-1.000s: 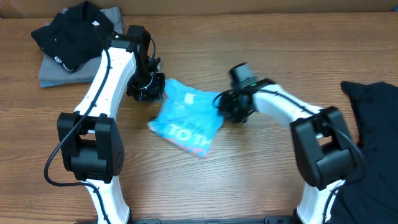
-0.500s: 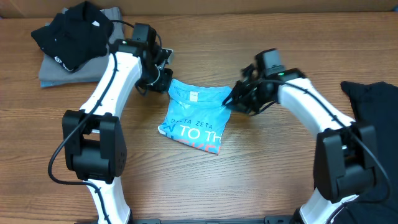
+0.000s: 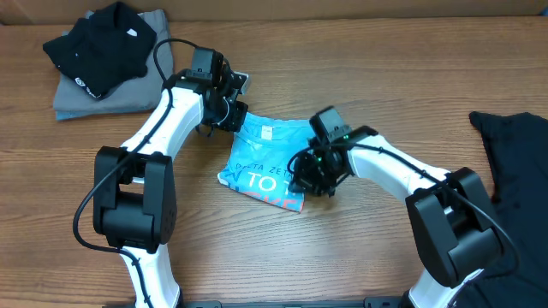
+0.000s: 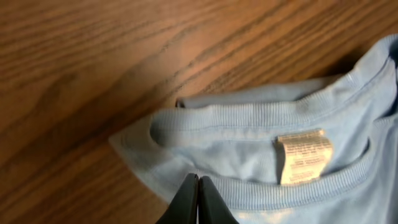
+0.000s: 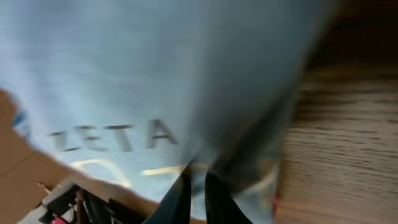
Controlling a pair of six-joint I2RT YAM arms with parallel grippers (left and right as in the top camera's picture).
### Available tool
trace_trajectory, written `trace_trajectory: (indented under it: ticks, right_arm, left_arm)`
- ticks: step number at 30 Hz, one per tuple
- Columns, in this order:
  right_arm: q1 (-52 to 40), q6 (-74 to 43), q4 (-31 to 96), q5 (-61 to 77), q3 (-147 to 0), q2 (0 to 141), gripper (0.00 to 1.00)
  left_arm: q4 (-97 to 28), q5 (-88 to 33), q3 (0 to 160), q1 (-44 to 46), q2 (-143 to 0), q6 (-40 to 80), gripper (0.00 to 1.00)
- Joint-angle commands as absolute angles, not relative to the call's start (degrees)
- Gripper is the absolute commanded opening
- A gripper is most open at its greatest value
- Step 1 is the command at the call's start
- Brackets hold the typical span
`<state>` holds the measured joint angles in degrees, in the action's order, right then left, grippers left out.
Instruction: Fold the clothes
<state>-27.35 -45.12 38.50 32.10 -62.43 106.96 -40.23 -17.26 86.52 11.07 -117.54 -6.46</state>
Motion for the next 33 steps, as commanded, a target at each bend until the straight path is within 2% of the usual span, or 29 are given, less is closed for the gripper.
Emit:
trace_trajectory:
  ticks: [1, 8, 10, 13, 17, 24, 26, 28, 33]
  right_arm:
    - [-27.6, -50.3, 36.6, 31.2, -59.0, 105.7, 0.13]
    - [-27.6, -50.2, 36.9, 31.8, -58.5, 105.7, 0.13]
    - [-27.6, -49.3, 36.9, 32.2, -58.5, 105.7, 0.14]
    - [-27.6, -46.1, 36.9, 33.6, -58.8, 105.6, 0.16]
    - [-27.6, -41.7, 38.9, 32.4, -60.8, 104.2, 0.12]
    - [-27.2, -36.1, 40.9, 27.4, -67.4, 97.1, 0.13]
    - [-26.4, -34.6, 40.2, 27.4, -69.3, 96.0, 0.18]
    - [-25.6, -34.4, 39.2, 27.4, -70.6, 95.8, 0.19]
    - [-23.5, -34.5, 35.2, 26.4, -70.7, 97.1, 0.20]
  left_arm:
    - [-36.8, -19.3, 85.2, 11.3, -118.8, -7.5, 0.04]
    - [-25.6, -22.6, 85.3, 11.3, -122.4, 0.3, 0.07]
    - [-25.7, -23.0, 86.8, 10.6, -122.1, 1.9, 0.08]
    - [-33.1, -22.9, 92.3, 9.0, -121.4, 0.8, 0.19]
    - [-47.8, -22.9, 102.7, 6.1, -120.2, -1.9, 0.34]
    - [-70.2, -22.1, 116.2, 3.0, -117.7, -5.2, 0.36]
    - [-74.3, -22.1, 117.1, 2.8, -116.8, -5.2, 0.38]
    - [-78.3, -22.1, 117.2, 2.8, -116.4, -5.1, 0.45]
    - [-87.0, -24.2, 116.6, 2.9, -116.4, -4.9, 0.43]
